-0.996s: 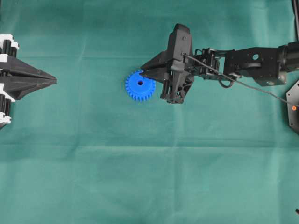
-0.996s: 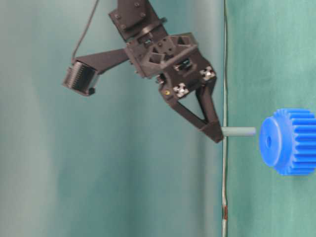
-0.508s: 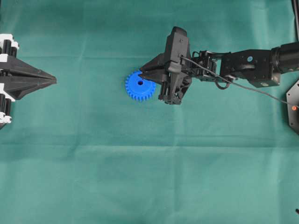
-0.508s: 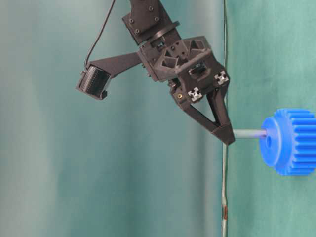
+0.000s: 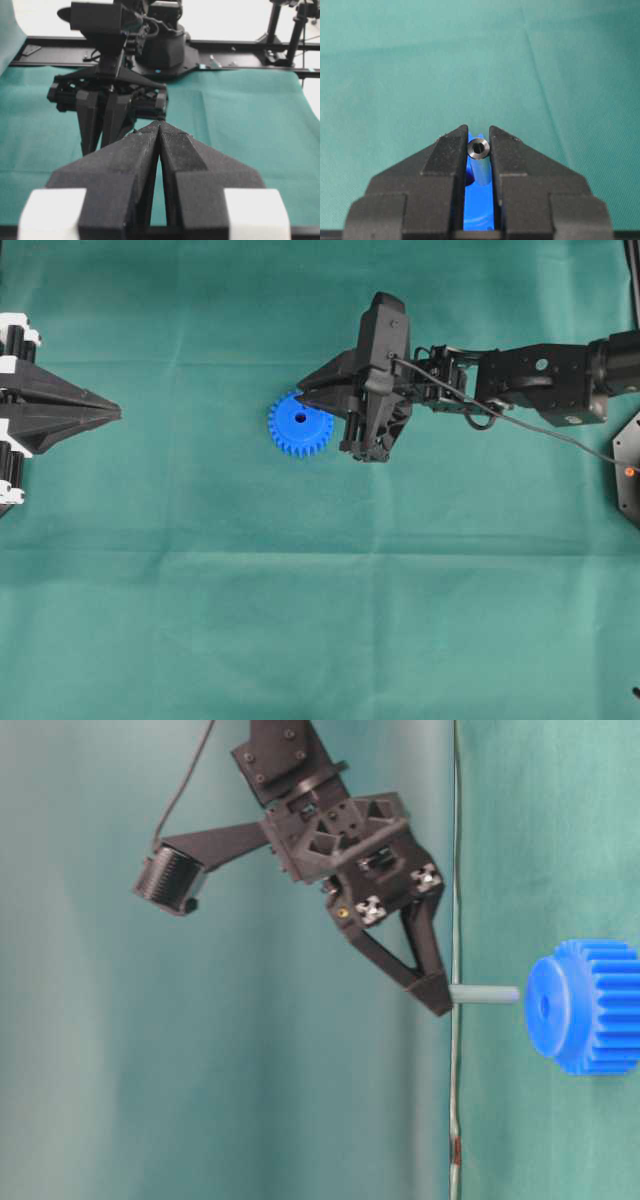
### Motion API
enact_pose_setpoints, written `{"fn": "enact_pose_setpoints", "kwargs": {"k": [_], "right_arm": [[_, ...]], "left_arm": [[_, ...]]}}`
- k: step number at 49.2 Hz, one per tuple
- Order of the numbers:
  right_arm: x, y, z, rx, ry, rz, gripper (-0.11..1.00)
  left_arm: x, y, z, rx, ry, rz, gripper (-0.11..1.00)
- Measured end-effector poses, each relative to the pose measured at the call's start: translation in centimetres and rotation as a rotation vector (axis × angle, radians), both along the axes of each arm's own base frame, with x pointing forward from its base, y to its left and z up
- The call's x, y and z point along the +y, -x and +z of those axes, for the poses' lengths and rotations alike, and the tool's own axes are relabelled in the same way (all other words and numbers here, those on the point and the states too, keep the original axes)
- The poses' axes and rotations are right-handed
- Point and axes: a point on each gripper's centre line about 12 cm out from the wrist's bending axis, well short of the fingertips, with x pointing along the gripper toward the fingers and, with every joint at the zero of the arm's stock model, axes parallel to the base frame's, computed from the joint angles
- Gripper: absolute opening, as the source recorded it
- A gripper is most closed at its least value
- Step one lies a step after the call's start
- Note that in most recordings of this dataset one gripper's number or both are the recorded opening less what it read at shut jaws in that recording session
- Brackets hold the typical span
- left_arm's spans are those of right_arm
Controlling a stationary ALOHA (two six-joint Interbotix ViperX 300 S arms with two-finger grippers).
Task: Insert the shaft placed at a random location into the center hole of the medium gear at another random location.
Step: 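Align and lower the shaft into the gear's center hole with the right gripper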
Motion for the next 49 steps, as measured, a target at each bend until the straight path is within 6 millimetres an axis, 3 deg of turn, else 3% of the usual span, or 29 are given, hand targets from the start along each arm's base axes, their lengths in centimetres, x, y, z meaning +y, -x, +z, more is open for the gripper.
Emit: {"fn": "enact_pose_setpoints", "kwargs": {"k": [19, 49], "right_arm": [[1.0, -0.2, 0.3, -0.014, 0.001, 0.023, 0.13], [1.0, -0.8, -2.1, 0.016, -0.011, 0.017, 0.13]], "left_arm": [[0.0, 0.0, 0.0, 0.0, 0.001, 0.0, 0.0], [0.0, 0.0, 0.1, -0.002, 0.003, 0.0, 0.0]]}}
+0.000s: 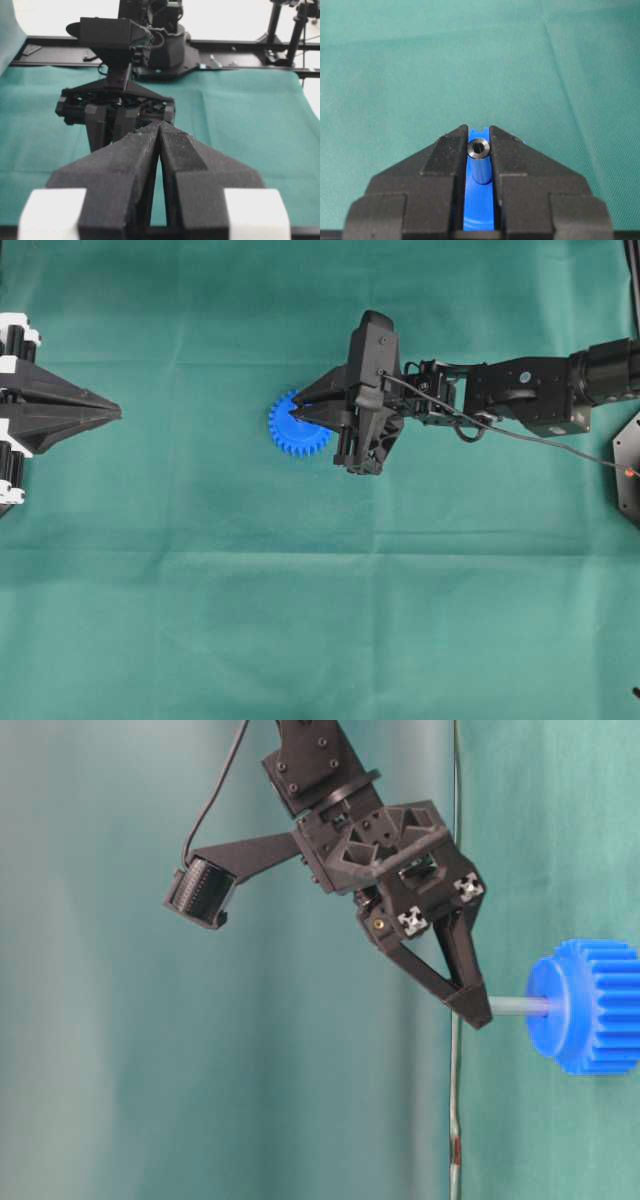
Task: Insert the shaft placed at a random location into the center hole of the medium gear at another random location.
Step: 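Align and lower the shaft into the gear's center hole with the right gripper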
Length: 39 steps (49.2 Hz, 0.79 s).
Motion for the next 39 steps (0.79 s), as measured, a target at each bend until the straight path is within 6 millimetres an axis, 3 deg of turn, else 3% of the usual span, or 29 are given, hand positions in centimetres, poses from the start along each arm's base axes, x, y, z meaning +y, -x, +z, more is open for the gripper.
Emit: {"fn": "enact_pose_setpoints", "kwargs": {"k": [39], "right_arm": [[-0.1, -0.3, -3.2, 0.043, -0.015, -0.013, 0.13]], "left_arm": [[0.0, 0.0, -0.1, 0.005, -0.001, 0.002, 0.0]]}}
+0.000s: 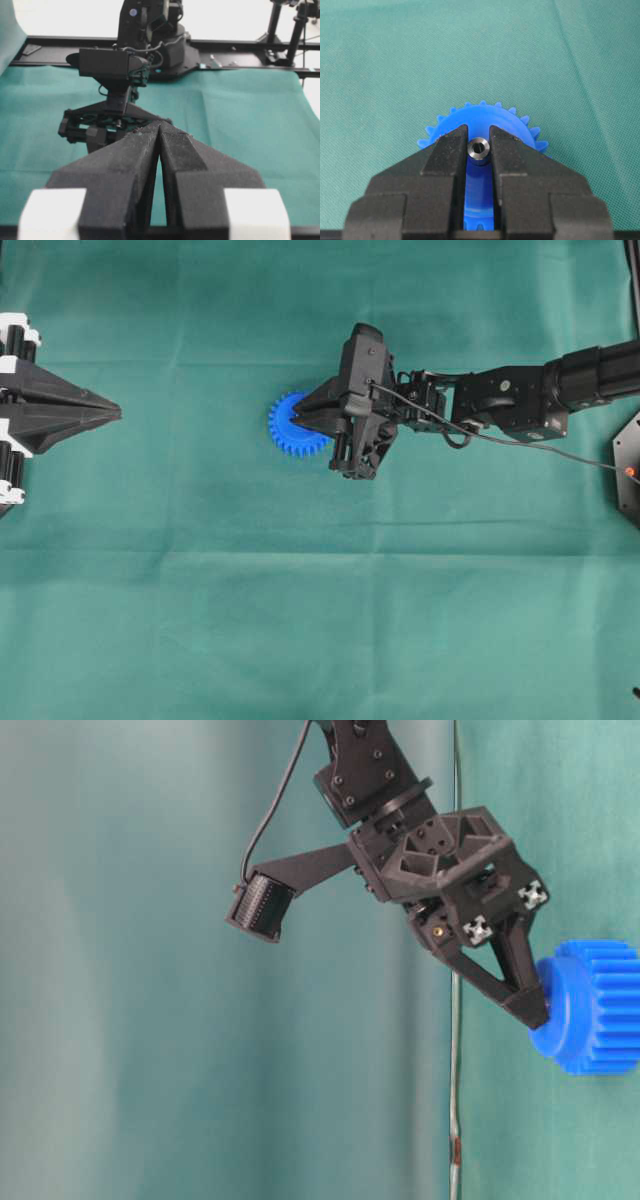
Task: Insert the shaft placed at a random location into the center hole of the medium gear at another random location.
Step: 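Align and lower the shaft into the gear's center hole with the right gripper, then open the right gripper to release the shaft in the gear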
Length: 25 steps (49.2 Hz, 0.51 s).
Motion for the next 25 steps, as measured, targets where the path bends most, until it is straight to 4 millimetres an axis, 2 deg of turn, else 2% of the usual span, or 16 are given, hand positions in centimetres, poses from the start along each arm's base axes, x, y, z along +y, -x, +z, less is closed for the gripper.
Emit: {"fn": "enact_pose_setpoints", "kwargs": {"k": [20, 22, 25], "right_arm": [[0.0, 0.01, -0.08, 0.003, 0.0, 0.0, 0.14], [0.0, -0.04, -0.02, 0.0, 0.0, 0.0, 0.17], [0.0, -0.03, -0.04, 0.002, 0.0, 0.0, 0.31]], "left_arm": [[0.0, 0.02, 0.03, -0.002, -0.002, 0.0, 0.0], [-0.03, 0.02, 0.05, -0.003, -0.002, -0.002, 0.0], [-0.03, 0.0, 0.0, 0.0, -0.003, -0.002, 0.0]]}}
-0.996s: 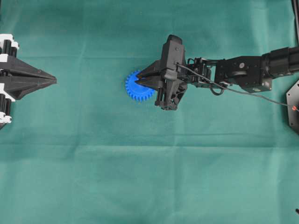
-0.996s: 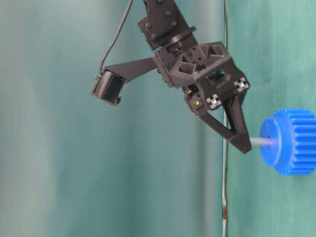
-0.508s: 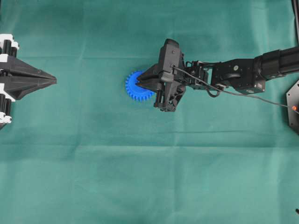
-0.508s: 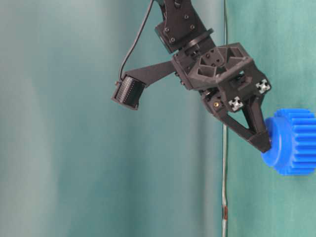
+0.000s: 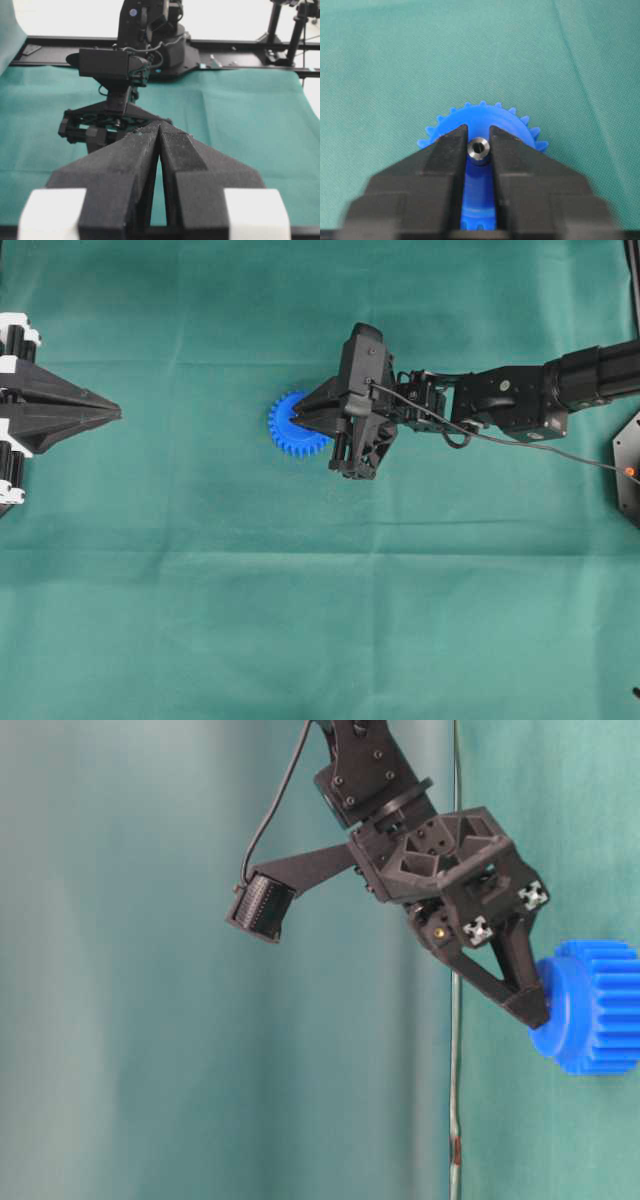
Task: Insert the shaft placed at a random location into the center hole of the medium gear at another random location.
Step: 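Open the right gripper to release the shaft in the gear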
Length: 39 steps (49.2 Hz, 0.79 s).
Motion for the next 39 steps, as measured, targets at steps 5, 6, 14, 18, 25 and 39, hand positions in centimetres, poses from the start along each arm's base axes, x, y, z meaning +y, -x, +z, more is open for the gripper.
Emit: {"fn": "enact_pose_setpoints", "kwargs": {"k": [5, 6, 14, 18, 25, 39], "right_arm": [[0.1, 0.0, 0.0, -0.002, -0.001, 0.001, 0.61], [0.2, 0.0, 0.0, -0.003, 0.0, 0.004, 0.69], [0.2, -0.2, 0.3, -0.011, 0.001, 0.004, 0.85], [0.2, -0.2, 0.8, -0.023, 0.001, 0.005, 0.8], [0.2, -0.2, 2.8, -0.069, 0.006, 0.005, 0.8], [0.4, 0.4, 7.1, -0.133, 0.012, 0.01, 0.8]], "left_arm": [[0.0, 0.0, 0.0, -0.002, 0.0, 0.002, 0.0], [0.0, 0.0, 0.0, -0.003, 0.001, 0.002, 0.0], [0.0, 0.0, 0.1, -0.003, 0.001, 0.002, 0.0], [0.0, 0.0, 0.0, -0.003, 0.0, 0.002, 0.0], [0.0, 0.0, 0.0, -0.003, 0.001, 0.002, 0.0], [0.0, 0.0, 0.0, -0.002, 0.0, 0.0, 0.0]]}}
